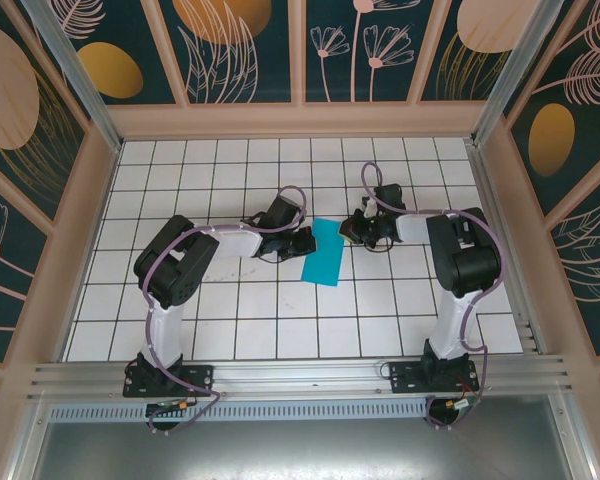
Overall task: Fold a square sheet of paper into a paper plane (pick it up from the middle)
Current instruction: Fold the square sheet of paper in half at the center of the table.
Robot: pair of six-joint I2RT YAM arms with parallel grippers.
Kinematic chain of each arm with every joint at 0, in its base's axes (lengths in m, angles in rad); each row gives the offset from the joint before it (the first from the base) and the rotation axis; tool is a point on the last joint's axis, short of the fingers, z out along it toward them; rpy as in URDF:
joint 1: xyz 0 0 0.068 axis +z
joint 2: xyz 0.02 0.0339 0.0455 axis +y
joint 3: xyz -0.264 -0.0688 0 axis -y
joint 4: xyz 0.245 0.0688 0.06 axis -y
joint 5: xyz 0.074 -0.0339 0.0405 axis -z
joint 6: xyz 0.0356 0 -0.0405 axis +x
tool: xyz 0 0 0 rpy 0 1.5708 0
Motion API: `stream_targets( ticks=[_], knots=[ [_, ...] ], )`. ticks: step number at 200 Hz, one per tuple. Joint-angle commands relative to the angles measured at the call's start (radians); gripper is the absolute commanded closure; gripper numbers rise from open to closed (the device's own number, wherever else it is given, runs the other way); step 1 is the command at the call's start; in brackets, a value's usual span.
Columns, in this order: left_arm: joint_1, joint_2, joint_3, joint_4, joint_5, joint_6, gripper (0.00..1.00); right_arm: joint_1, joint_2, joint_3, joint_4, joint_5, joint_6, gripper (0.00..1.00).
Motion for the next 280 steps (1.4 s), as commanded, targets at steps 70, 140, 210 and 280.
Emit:
stream_targets(
  ticks=[70,140,210,280],
  knots=[
    [-0.004,0.059,-0.008,-0.095,-0.053,0.023,1.00,-0.028,0.064,0.086,-0.015,-0.013,-0.006,1.00],
    [-0.004,0.061,-0.008,-0.097,-0.057,0.024,1.00,-0.031,0.049,0.169,-0.135,0.023,-0.028,1.00],
    [-0.005,0.067,0.003,-0.100,-0.055,0.025,1.00,-0.040,0.092,0.230,-0.162,-0.010,-0.021,1.00],
    [-0.004,0.071,0.002,-0.096,-0.054,0.019,1.00,-0.042,0.122,0.101,-0.064,0.012,0.023,1.00]
  ],
)
